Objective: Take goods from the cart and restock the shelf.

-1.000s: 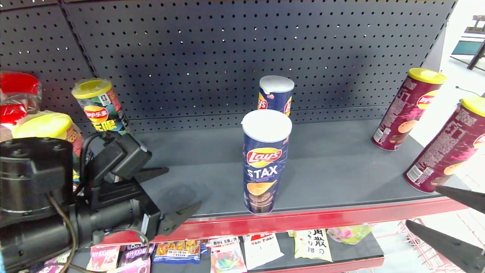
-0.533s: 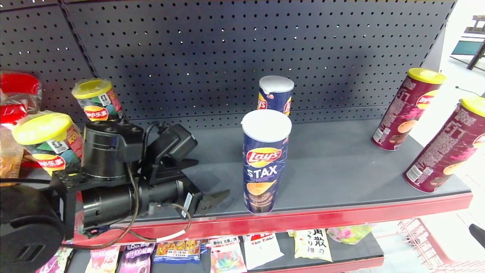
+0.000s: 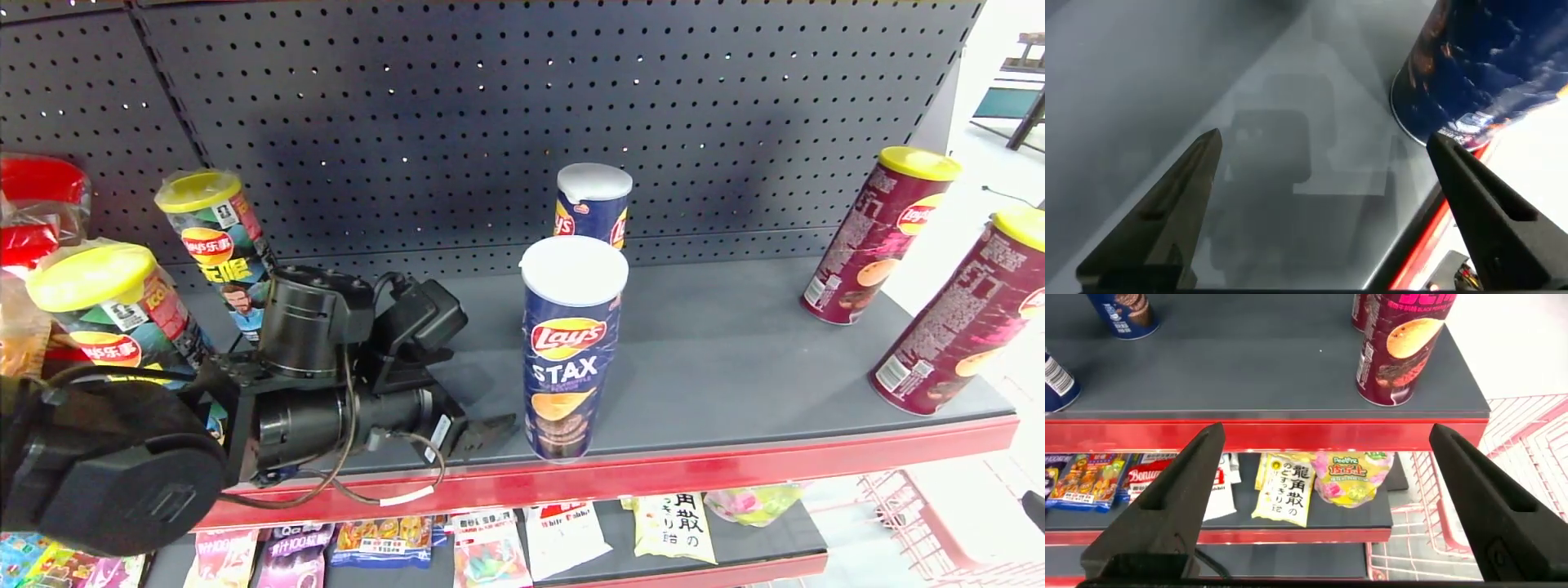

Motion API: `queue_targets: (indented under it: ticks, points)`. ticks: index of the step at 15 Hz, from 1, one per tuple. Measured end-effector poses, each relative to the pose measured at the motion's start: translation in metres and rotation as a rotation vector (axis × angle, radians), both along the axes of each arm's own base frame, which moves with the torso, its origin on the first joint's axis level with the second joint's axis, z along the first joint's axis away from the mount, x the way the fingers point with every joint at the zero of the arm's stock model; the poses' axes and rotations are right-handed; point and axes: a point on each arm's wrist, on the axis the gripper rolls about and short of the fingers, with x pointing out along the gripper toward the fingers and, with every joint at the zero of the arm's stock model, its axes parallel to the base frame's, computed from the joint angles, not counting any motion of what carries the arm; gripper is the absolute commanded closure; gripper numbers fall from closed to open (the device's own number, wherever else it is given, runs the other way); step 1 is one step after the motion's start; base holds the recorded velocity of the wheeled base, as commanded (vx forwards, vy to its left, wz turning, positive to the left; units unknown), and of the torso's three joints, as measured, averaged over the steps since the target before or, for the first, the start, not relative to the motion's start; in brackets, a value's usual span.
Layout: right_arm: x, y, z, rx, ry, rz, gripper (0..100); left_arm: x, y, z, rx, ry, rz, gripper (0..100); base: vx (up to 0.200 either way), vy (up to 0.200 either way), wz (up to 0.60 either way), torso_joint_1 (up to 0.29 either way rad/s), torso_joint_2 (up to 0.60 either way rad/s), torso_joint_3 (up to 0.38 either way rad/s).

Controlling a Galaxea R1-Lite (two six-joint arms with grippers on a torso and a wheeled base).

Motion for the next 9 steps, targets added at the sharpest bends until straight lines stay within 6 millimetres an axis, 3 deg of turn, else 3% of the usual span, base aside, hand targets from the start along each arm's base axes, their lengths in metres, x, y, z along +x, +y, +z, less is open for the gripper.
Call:
queue_targets:
  ticks: [9]
  points:
    - [0.000,0.000,0.003,-0.001,-0.009,0.000,0,0.011,-0.015,-0.008,0.010,0.012,-0.020,0,0.000,0.000,0.00,0.000,0.00,0.000]
